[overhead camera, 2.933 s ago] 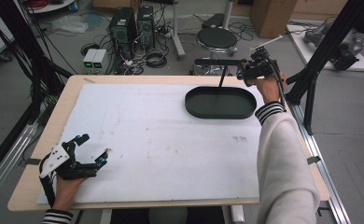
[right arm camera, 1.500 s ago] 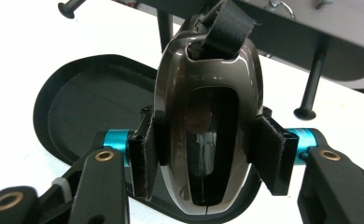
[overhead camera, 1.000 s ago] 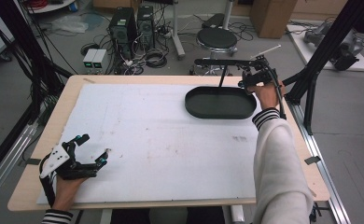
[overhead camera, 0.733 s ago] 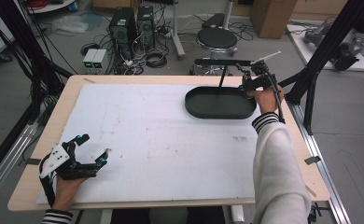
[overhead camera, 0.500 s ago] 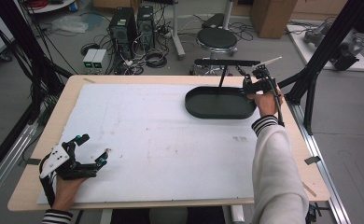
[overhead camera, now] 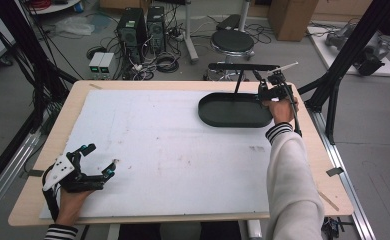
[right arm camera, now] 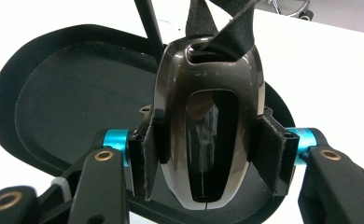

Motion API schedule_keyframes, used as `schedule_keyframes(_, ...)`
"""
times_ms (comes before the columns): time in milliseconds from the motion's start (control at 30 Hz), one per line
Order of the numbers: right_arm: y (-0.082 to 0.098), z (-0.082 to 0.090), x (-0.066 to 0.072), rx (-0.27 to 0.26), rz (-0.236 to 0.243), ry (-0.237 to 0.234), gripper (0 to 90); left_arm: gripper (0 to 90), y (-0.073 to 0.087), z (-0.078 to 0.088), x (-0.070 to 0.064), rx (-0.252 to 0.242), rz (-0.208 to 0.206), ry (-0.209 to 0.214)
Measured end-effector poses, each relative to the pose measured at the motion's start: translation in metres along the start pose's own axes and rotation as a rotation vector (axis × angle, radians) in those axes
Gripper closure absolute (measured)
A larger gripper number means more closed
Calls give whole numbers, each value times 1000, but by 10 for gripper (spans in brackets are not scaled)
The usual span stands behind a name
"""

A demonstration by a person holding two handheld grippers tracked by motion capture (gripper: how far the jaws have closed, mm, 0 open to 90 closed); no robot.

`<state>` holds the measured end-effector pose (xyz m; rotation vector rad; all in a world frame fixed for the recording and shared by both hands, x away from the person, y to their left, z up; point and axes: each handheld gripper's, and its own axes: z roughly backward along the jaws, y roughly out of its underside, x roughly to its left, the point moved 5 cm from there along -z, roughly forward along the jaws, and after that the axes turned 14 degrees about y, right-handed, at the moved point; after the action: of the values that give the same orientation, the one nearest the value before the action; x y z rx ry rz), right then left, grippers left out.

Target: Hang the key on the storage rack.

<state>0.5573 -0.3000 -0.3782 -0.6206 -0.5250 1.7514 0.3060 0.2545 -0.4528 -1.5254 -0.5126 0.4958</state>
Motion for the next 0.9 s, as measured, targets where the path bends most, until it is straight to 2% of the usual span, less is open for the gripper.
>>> schedule_keyframes(67, 0, -1, 1, 2, -2, -15, 431, 17, 0, 0, 0, 0, 0, -1)
schedule_keyframes(133, -2, 1, 3, -21, -26, -30, 274, 17, 0, 0, 0, -1, 0, 0)
schedule_keyframes(167, -4, 3, 3, -30, -39, -34, 228, 17, 0, 0, 0, 0, 1, 0)
schedule_keyframes(233, -5, 8, 5, -54, -33, -20, 109, 17, 0, 0, 0, 1, 1, 1)
schedule_keyframes(267, -5, 11, 6, -60, -23, -7, 97, 17, 0, 0, 0, 0, 1, -1)
schedule_keyframes(333, -6, 21, 10, -89, -5, 5, 5, 17, 0, 0, 0, 3, 1, -1)
schedule_keyframes(400, -7, 32, 14, -117, 2, -11, 4, 17, 0, -1, 0, 4, 3, -4)
schedule_keyframes(467, -8, 49, 20, -196, 8, -36, 4, 17, 0, -1, 0, 5, 1, -4)
schedule_keyframes(500, -7, 59, 23, -263, 11, -49, 5, 17, 0, -1, 0, 6, 0, -4)
schedule_keyframes(533, -5, 67, 25, -302, 14, -61, 4, 17, 0, -1, 0, 5, -1, -4)
schedule_keyframes(700, 25, 97, 31, -440, 36, -150, 5, 17, 0, -1, 0, 6, 1, -5)
schedule_keyframes(767, 47, 106, 36, -510, 52, -194, 4, 17, 0, -1, 0, 6, -4, -2)
schedule_keyframes(900, 92, 114, 48, -608, 108, -231, 4, 17, 0, -1, 0, 9, 7, -3)
